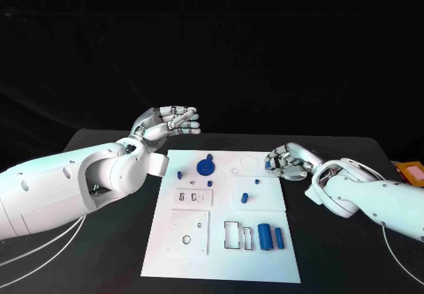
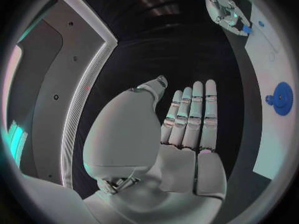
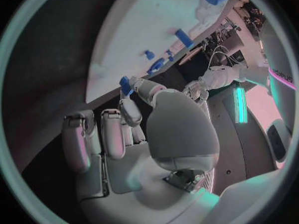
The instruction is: Assemble the parts on the task board
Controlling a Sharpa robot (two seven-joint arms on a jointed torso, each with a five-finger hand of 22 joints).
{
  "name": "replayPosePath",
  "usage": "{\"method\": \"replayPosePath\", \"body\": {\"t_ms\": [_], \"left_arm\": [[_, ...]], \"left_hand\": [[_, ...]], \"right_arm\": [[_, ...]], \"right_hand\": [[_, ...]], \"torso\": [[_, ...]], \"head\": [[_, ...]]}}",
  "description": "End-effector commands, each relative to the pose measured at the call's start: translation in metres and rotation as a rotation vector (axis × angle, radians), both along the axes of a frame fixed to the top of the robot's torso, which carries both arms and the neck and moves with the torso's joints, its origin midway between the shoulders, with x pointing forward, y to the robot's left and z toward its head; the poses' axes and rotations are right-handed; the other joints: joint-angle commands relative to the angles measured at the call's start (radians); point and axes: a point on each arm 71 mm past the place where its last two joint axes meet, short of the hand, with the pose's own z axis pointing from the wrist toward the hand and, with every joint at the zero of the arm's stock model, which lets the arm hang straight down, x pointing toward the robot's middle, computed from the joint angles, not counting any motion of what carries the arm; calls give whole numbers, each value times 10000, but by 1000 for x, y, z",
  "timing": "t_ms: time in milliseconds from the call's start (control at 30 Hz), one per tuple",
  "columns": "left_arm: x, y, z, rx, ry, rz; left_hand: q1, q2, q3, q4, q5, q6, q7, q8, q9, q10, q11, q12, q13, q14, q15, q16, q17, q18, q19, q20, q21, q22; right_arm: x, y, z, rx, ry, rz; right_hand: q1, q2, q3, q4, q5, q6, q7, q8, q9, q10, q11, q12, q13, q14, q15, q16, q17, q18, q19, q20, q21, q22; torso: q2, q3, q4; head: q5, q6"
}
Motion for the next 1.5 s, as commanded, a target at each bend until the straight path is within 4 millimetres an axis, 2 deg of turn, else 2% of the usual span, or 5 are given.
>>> {"method": "replayPosePath", "body": {"t_ms": [33,200,500,733,1500], "left_arm": [[0,-2,1,-98,-53,-163],[1,-2,0,-82,-21,-160],[4,-7,-2,-92,37,-255],[6,-8,-3,-80,71,-279],[7,-11,-4,-2,75,-320]], "left_hand": [[-108,25,10,-70,-50,-38,16,-27,-8,22,79,-63,-1,-55,4,-33,14,99,-53,-11,36,13],[-117,32,19,-76,-51,-14,-17,-19,-2,58,61,-49,5,-63,3,-45,26,96,-72,-7,42,15],[-152,56,45,-76,-51,69,-39,10,19,153,32,-25,14,-27,-19,-43,68,96,-127,-1,53,20],[-210,76,121,-80,-50,244,-90,65,59,434,-36,38,34,33,-61,-46,151,105,-200,3,102,41],[-295,35,289,-78,-51,411,-144,79,94,743,-109,6,7,202,-136,-9,300,117,-237,-17,226,92]], "right_arm": [[-4,12,9,-30,-199,-317],[-15,46,19,-55,-194,39],[-34,117,18,-235,-301,895],[-48,152,12,-441,-340,1526],[-67,194,-20,-1092,133,2375]], "right_hand": [[42,137,60,-4,39,56,-26,67,101,60,-1,51,16,606,-52,22,481,-151,864,-78,-11,2425],[-14,122,65,0,74,32,-15,76,117,67,6,51,19,603,-52,14,464,-148,858,-82,-17,2418],[-167,68,35,48,139,13,-15,101,145,45,10,3,-25,592,-48,-18,406,-138,832,-82,-44,2390],[-192,67,35,57,159,27,-24,117,156,60,4,12,-14,596,-51,-10,423,-139,834,-84,-43,2392],[-318,3,-3,99,182,2,-29,132,176,77,-1,16,-3,593,-58,-21,401,-134,823,-89,-56,2379]], "torso": [[-39,-11,-9],[-93,-36,10],[-120,-43,55],[-120,-57,51],[-107,-38,59]], "head": [[16,-28],[31,-112],[261,-291],[384,-363],[543,-555]]}}
